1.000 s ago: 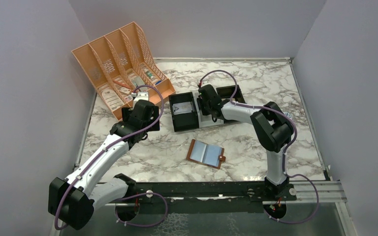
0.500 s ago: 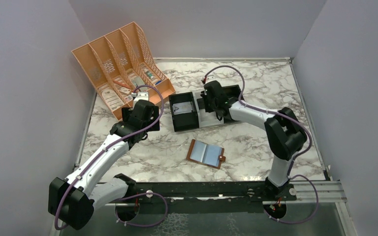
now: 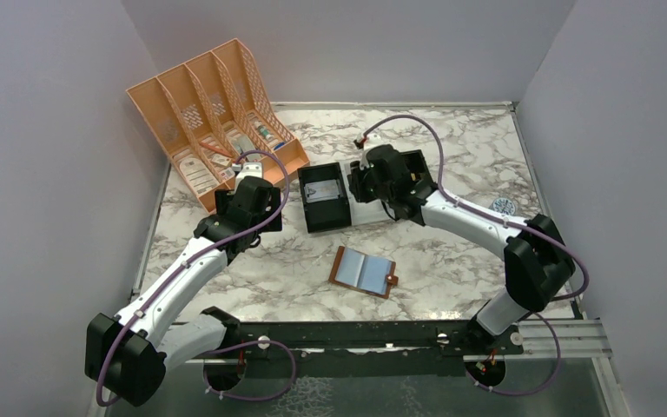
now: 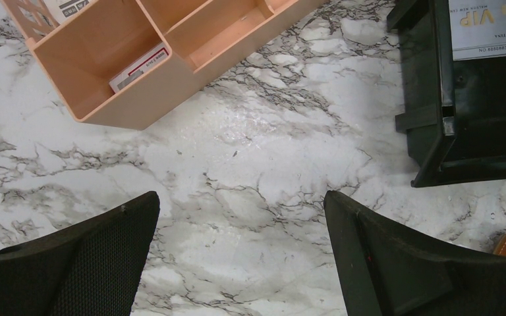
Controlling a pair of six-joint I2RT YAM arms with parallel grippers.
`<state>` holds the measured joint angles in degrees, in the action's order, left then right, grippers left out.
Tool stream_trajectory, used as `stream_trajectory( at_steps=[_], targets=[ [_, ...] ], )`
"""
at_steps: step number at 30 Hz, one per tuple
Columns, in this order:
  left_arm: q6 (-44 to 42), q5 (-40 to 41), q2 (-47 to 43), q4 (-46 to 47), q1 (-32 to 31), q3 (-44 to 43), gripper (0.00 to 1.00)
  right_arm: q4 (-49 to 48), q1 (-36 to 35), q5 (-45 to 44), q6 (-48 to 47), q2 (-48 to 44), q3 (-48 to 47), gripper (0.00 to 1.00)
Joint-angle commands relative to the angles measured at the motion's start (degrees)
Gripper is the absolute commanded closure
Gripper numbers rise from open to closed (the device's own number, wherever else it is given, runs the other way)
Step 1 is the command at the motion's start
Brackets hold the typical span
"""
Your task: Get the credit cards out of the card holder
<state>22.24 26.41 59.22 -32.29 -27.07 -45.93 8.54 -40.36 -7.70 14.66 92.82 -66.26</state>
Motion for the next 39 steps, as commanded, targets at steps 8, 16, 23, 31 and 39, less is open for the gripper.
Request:
stream_trajectory(
  at_steps=[8, 16, 23, 31, 39],
  targets=[
    [-0.97, -1.15, 0.02, -0.56, 0.26, 0.36, 0.01, 0.55, -9.41, 2.63, 4.69, -4.89, 5.82, 0.75],
    [-0.90, -12.25, -1.11, 1.19, 0.26, 0.04, 0.01, 6.19, -12.20, -4.84, 12.97, -13.95, 13.99, 0.63],
    [8.88, -41.13, -3.12, 14.56, -3.34, 3.62, 0.07, 12.06, -12.19, -4.37, 27.24, -30.54, 31.28, 0.44],
    [13.80, -31.89, 3.25, 19.86, -20.07, 5.96, 0.07, 12.53, -12.18, -1.48, 36.67, -38.73, 39.32, 0.40],
    [16.45, -31.98, 6.55, 29.07, -24.69, 12.01, 0.16, 8.90, -12.17, 4.55, 38.35, -40.48, 44.09, 0.43]
  ],
)
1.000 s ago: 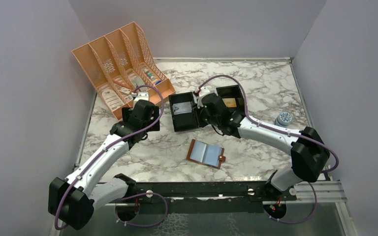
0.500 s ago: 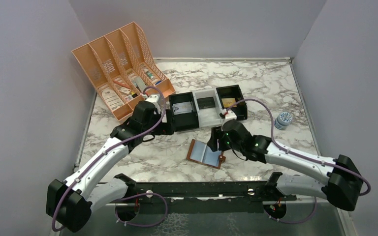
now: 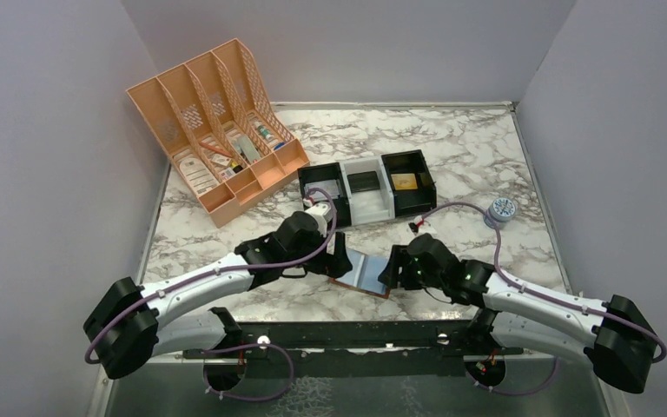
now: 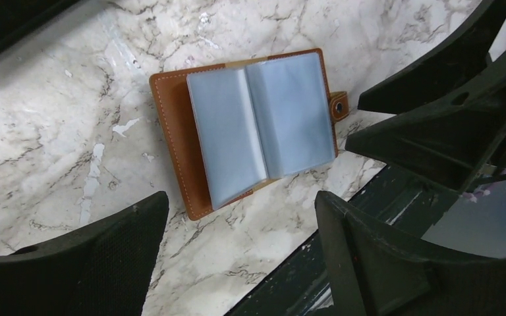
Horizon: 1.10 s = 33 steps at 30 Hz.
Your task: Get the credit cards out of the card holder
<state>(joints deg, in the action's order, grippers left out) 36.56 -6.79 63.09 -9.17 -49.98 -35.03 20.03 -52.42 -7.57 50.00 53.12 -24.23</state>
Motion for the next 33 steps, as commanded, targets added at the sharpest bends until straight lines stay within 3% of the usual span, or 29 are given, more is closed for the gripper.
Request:
stream_trajectory(
  at_steps=[1, 6, 10, 20, 33],
  targets=[
    [2.58, 2.09, 3.07, 6.22, -2.41, 1.26, 0.19, -3.72, -0.09, 5.54, 3.42, -0.88, 2.65, 0.43],
    [1.70, 0.69, 6.91, 12.30, -4.04, 3.19, 0.25, -7.99, -0.12, 9.78, 5.09, -1.07, 4.86, 0.46],
    [1.30, 4.04, 10.34, 11.60, -5.80, 1.96, 0.37, -7.09, -0.13, 10.13, 7.48, -1.89, 5.80, 0.47],
    [3.44, 2.54, 11.00, 18.97, -6.12, 6.64, 0.45, -12.10, -0.04, 11.31, 12.04, -2.58, 10.07, 0.54],
    [6.43, 5.58, 15.65, 22.88, -6.67, 7.45, 0.59, -7.85, -0.13, 3.69, 11.34, 1.24, 5.49, 0.54]
  ],
)
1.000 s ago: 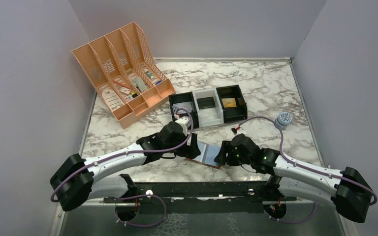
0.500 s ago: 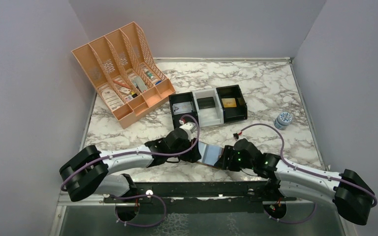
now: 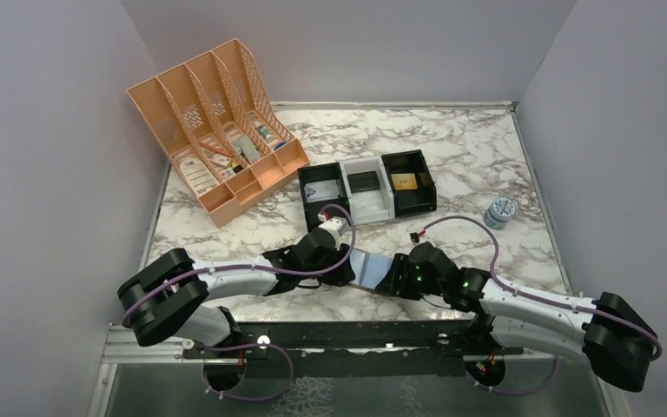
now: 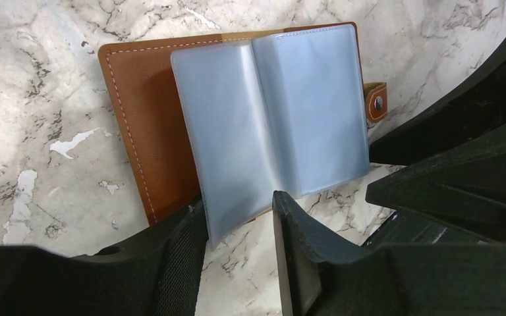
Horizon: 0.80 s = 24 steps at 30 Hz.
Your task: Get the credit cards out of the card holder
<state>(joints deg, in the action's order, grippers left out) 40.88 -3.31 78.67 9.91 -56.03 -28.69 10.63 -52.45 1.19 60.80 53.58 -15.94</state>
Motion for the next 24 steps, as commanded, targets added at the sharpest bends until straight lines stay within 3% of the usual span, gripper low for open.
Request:
stream_trajectory(
  at_steps=[1, 6, 13, 24],
  targets=[
    [2.36, 2.12, 0.03, 4.02, -0.65, 1.29, 0.61, 1.03, -0.05, -5.33, 0.19, 0.83, -2.81, 0.54],
    [2.87, 2.14, 0.69, 4.23, -1.41, 1.59, 0.77, -2.76, -0.04, -3.31, -1.31, 1.56, -2.51, 0.54],
    [4.99, 3.67, 1.61, 3.31, -2.85, 1.37, 0.99, 1.98, -0.11, -7.11, -1.52, 4.35, -4.63, 0.54],
    [8.24, 7.47, 0.20, -1.80, -6.21, 1.58, 1.00, 2.57, -0.04, -8.68, -7.31, 3.90, -6.48, 0.53]
  ],
)
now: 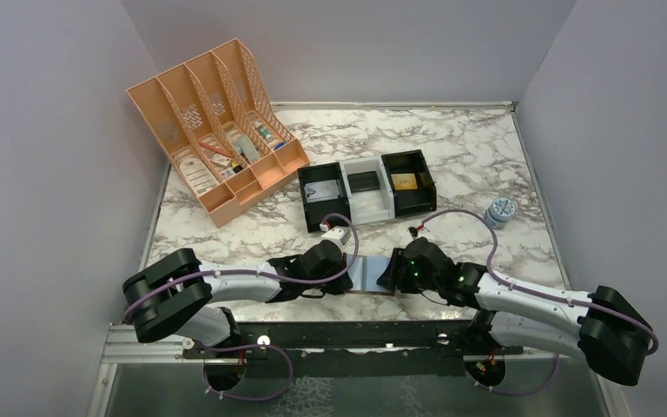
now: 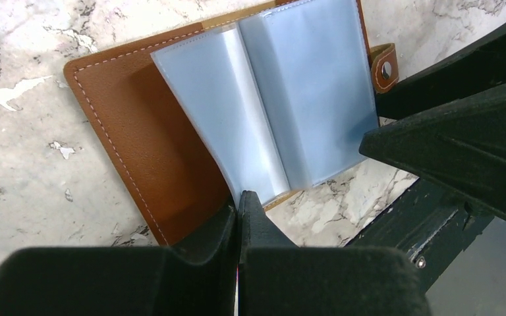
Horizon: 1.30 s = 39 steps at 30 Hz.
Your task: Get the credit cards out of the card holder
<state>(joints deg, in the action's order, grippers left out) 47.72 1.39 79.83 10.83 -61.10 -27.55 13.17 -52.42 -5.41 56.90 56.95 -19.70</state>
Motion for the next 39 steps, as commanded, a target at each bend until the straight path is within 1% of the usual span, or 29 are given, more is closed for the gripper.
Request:
stream_trajectory(
  at_steps=[1, 3, 6, 9, 12, 14, 16, 22, 26, 32, 35, 38, 39],
  targets=[
    [1.41, 2.93, -1.01, -3.18, -1.20, 0.41, 1.00, -0.47, -0.07, -1.99, -4.12, 0.61, -2.71, 0.53],
    [1.48, 3.42, -1.20, -4.20, -1.40, 0.22, 1.00, -0.80, -0.05, -2.00, -4.89, 0.80, -2.79, 0.53],
    [1.54, 3.71, -1.72, -4.71, -1.56, 0.23, 1.00, 0.40, -0.05, -1.14, -3.43, 2.87, -3.21, 0.53],
    [1.65, 4.04, -2.09, -5.40, -1.80, 0.13, 1.00, 2.46, -0.05, -3.37, -2.66, 4.53, -3.66, 0.53],
    [1.59, 4.24, -2.28, -5.94, -1.87, 0.13, 1.00, 3.41, -0.05, -5.36, -3.33, 4.30, -3.91, 0.52],
    [1.58, 4.24, -2.14, -6.17, -1.88, 0.06, 1.00, 2.26, -0.09, -4.38, -4.05, 3.99, -3.62, 0.52],
    [1.46, 4.11, -1.89, -6.14, -1.98, -0.07, 1.00, -0.23, -0.05, -1.56, -4.16, 4.06, -2.97, 0.52],
    [0.67, 3.98, -0.24, -6.08, -2.65, -1.14, 1.00, -11.59, -0.05, 7.56, -4.44, 5.14, -0.50, 0.60],
    [0.62, 4.10, 0.53, -6.16, -3.12, -1.64, 1.00, -12.94, -0.09, 8.36, -4.26, 5.93, -1.66, 0.64],
    [0.71, 4.85, 0.71, -6.10, -3.40, -1.78, 1.00, -16.47, -0.05, 10.28, -5.20, 7.87, -2.99, 0.73],
    [0.62, 5.01, 0.55, -6.09, -3.49, -1.72, 1.00, -15.28, -0.03, 9.51, -5.31, 9.37, -4.34, 0.82],
    [0.62, 5.48, 0.14, -6.19, -3.50, -1.54, 1.00, -12.80, -0.05, 7.28, -6.08, 10.18, -5.19, 0.95],
    [0.62, 5.67, 0.05, -6.24, -3.48, -1.54, 1.00, -11.75, -0.05, 6.48, -6.32, 10.20, -5.51, 0.97]
  ],
)
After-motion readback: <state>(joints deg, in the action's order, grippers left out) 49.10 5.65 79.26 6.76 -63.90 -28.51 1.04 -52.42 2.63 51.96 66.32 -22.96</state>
